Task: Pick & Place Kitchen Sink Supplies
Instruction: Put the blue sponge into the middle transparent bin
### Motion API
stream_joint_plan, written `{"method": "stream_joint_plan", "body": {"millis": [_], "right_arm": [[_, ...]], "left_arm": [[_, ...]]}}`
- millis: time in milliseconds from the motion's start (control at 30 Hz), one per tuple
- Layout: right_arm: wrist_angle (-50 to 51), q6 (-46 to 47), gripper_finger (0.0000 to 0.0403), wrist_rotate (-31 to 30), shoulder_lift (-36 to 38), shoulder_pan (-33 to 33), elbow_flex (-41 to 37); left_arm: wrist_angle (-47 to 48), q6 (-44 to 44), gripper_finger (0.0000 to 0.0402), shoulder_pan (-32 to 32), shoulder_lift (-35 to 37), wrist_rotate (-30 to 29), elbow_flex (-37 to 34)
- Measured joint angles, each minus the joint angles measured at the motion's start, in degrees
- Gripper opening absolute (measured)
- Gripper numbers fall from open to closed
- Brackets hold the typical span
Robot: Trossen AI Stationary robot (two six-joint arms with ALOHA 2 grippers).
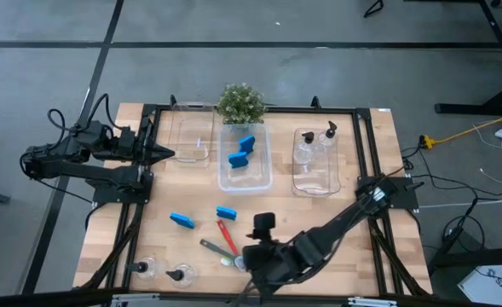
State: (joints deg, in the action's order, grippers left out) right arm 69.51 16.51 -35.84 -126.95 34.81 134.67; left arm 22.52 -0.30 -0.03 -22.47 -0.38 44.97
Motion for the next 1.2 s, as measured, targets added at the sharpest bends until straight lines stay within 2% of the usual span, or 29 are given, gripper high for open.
{"method": "stream_joint_plan", "body": {"millis": [133,433,833,1067,1200], "right_arm": [[-1.0,1.3,0.0209,-3.9,-4.3,-1.3,0.0],[0.2,2.7,0.0209,-3.7,-9.5,-5.6,0.0],[-0.2,5.8,0.0209,-2.3,-9.9,-9.6,0.0],[-5.0,5.5,0.0209,-1.9,-9.9,-11.2,0.0],[-5.8,5.5,0.0209,0.4,-9.9,-12.3,0.0]], "left_arm": [[0.0,0.0,0.0006,0.0,0.0,0.0,0.0],[0.0,0.0,0.0006,0.0,0.0,0.0,0.0],[0.0,0.0,0.0006,0.0,0.0,0.0,0.0],[0.0,0.0,0.0006,0.0,0.0,0.0,0.0],[0.0,0.0,0.0006,0.0,0.0,0.0,0.0]]}}
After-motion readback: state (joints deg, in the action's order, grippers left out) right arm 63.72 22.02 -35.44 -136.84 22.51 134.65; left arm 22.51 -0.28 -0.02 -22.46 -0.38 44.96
